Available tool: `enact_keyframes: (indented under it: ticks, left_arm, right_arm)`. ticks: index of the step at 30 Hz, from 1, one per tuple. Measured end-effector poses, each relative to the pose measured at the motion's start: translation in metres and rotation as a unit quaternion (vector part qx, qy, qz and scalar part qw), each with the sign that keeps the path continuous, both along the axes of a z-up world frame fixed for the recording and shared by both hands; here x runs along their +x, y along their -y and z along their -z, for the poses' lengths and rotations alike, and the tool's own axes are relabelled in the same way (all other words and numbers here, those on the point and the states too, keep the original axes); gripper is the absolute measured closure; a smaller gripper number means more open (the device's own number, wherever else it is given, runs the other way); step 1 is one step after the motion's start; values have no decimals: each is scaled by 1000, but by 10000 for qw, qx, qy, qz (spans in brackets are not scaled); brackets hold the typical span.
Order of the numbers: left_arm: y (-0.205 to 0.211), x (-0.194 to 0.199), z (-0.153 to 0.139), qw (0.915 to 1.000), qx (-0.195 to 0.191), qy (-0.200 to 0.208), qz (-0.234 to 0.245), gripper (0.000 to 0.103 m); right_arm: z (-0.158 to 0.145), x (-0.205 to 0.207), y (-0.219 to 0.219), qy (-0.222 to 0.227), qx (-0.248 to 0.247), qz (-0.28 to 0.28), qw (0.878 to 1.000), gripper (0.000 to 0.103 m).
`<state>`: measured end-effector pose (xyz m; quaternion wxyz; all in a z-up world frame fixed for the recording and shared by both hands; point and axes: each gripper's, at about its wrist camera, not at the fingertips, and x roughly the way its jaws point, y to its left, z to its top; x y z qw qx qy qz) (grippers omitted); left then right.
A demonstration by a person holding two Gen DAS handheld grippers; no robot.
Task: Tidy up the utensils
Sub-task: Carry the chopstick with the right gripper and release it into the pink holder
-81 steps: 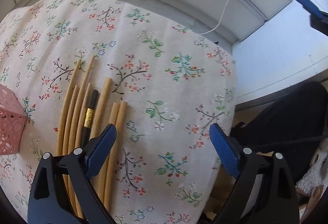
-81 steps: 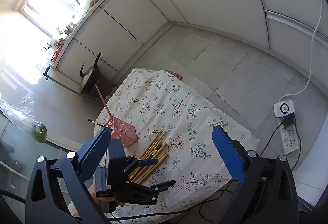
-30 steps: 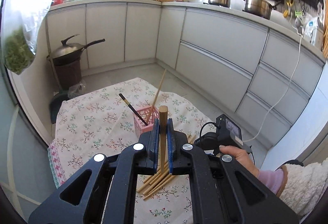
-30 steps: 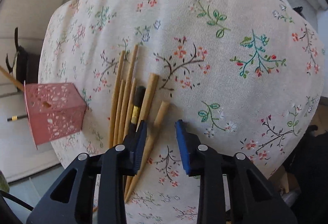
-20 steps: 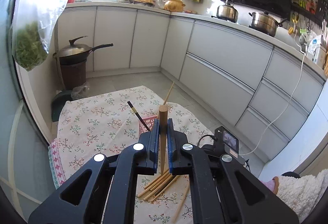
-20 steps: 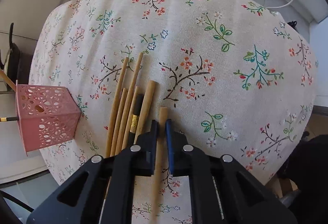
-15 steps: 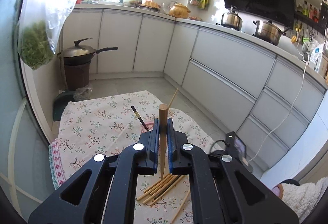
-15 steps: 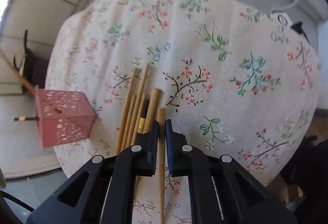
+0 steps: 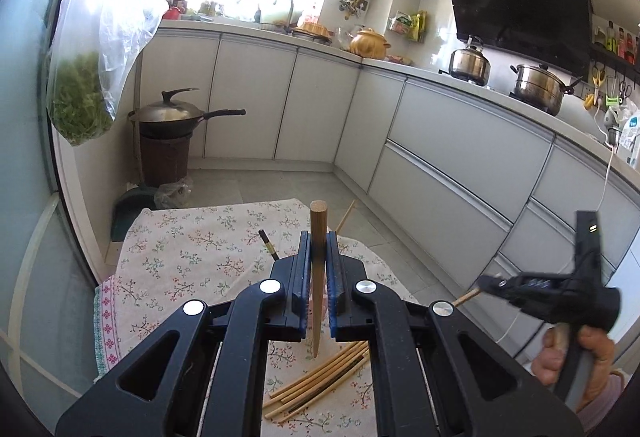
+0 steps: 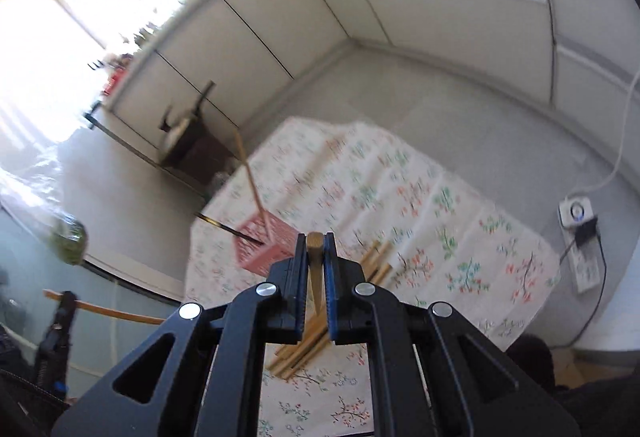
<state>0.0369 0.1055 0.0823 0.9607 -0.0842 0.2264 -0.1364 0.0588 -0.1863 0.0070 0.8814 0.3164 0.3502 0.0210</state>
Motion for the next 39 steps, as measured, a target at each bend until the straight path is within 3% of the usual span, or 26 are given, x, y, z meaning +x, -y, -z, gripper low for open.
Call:
enact_keyframes:
  ticks: [6,12,18,28,31,34,39]
  left_arm:
    - [13,15,-17,9996,-60,173,-192,97]
    - [25,44,-35,9984,-106,388,-392,97]
    - [35,76,-34,9965,55,482,-685,97]
    - [32,119,22,9953,81,-71,-965,94]
    - [26,120,24,9947,-13,-143,-1015,84]
    - [19,109,15,9930,-76,33,-1180,73]
    - [4,98,3,9903,-269,142,-1355,66]
  right_arm:
    - [-52,10,14,799,155,125,9966,95]
    - [-77,32,21,1180,323,109,9924,95]
    - [-77,61,14,1237,261,-21,9920,95]
    - [-61,90,5,1102,78,-107,9938,95]
    - [-59,94,0,1087,-16,-152,9940,95]
    - [-57,98,-9,1023,-137,-232,9944,95]
    - [-52,108,-26,902,-437,-350,9944,95]
